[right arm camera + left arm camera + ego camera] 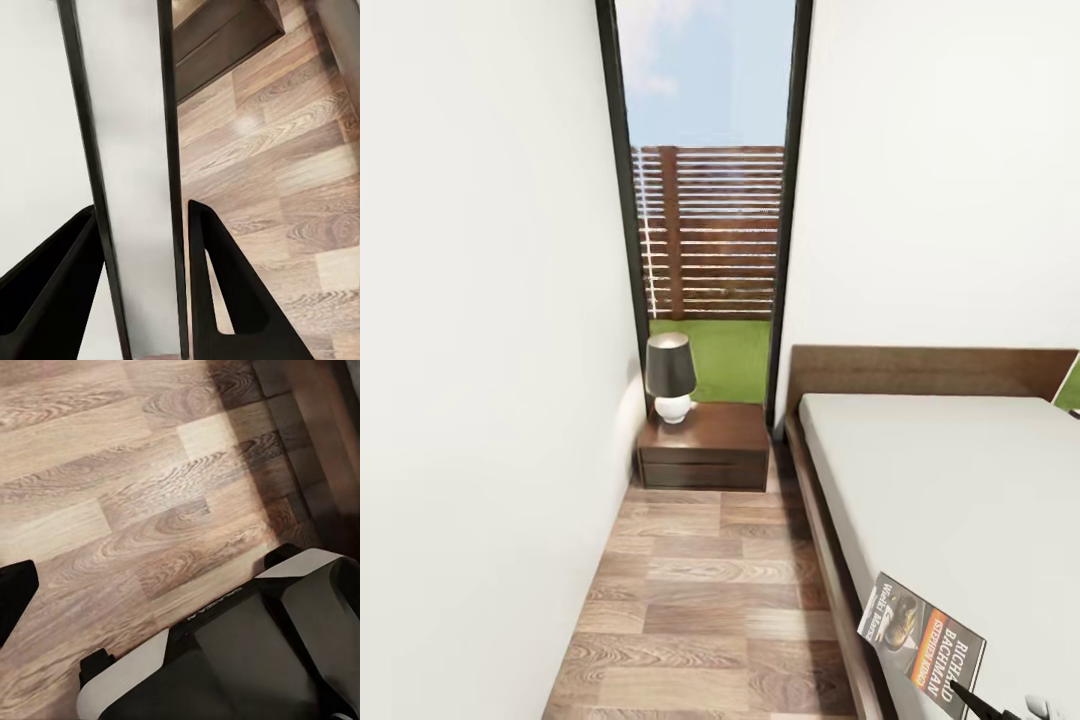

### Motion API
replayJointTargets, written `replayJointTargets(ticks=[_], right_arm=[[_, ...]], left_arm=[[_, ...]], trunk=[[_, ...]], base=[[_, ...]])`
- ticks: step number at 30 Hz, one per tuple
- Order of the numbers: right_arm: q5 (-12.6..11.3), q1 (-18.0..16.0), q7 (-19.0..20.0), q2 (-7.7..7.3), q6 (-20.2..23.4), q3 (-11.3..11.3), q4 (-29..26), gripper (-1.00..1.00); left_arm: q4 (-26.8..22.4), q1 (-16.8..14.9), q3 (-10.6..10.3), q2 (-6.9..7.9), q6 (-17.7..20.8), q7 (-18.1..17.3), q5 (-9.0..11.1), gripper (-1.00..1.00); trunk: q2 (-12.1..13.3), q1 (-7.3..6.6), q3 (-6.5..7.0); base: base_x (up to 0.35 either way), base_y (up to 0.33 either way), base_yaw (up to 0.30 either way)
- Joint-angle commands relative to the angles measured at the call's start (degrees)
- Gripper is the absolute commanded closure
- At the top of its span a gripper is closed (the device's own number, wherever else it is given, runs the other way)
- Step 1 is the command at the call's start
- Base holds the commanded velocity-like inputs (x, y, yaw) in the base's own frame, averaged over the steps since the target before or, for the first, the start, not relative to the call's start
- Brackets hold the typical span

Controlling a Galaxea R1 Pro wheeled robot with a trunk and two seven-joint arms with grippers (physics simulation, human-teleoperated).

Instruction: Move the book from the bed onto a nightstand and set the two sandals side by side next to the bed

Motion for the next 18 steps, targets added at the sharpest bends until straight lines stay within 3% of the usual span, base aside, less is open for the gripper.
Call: replayJointTargets(ticks=[1, 18], right_arm=[[-0.1, -0.1, 0.2, 0.01, -0.2, -0.2, 0.1, 1.00], [-0.1, -0.1, 0.2, -0.03, -0.2, -0.2, 0.1, 1.00]], left_arm=[[0.0, -0.1, 0.0, 0.01, -0.4, 0.0, -0.5, -1.00], [0.0, -0.1, 0.0, 0.01, -0.4, 0.0, -0.5, -1.00]], trunk=[[-0.1, 0.07, -0.13], [-0.1, 0.07, -0.13]], base=[[0.303, 0.000, 0.000], [0.303, 0.000, 0.000]])
